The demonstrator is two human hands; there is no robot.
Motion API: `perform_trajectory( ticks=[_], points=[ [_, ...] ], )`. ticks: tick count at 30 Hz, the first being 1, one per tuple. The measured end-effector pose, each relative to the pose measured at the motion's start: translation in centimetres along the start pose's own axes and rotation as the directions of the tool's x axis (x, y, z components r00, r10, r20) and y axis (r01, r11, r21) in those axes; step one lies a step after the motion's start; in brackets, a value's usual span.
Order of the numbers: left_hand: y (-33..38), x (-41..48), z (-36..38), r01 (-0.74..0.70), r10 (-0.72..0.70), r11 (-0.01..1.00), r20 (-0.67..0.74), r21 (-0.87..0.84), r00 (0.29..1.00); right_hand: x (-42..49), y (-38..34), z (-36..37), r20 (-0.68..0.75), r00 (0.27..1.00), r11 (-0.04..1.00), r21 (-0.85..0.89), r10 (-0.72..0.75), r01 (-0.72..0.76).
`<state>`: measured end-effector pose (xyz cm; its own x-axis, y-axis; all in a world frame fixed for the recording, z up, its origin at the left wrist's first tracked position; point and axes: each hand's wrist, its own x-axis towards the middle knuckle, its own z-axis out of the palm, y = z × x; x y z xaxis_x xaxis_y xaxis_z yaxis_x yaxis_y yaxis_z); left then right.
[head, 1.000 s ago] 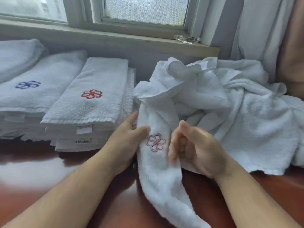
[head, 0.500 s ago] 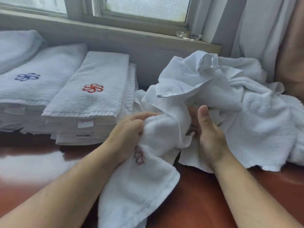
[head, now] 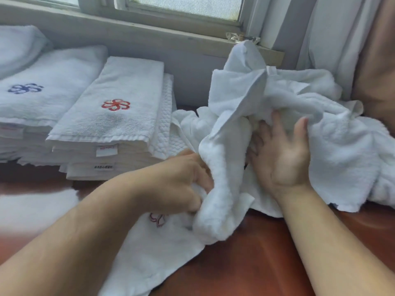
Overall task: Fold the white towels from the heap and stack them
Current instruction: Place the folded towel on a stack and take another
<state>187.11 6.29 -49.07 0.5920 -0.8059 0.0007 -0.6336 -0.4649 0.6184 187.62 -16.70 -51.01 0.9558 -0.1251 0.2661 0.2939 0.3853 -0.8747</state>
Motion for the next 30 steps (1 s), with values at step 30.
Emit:
perform_trajectory(
  ticks=[30],
  points=[
    [0.0, 0.2, 0.8, -0.059, 0.11, 0.971, -0.212, 0.232, 0.971, -2.2, -1.1, 1.5, -0.245, 0.946, 0.746, -0.584, 0.213, -0.319]
  ],
)
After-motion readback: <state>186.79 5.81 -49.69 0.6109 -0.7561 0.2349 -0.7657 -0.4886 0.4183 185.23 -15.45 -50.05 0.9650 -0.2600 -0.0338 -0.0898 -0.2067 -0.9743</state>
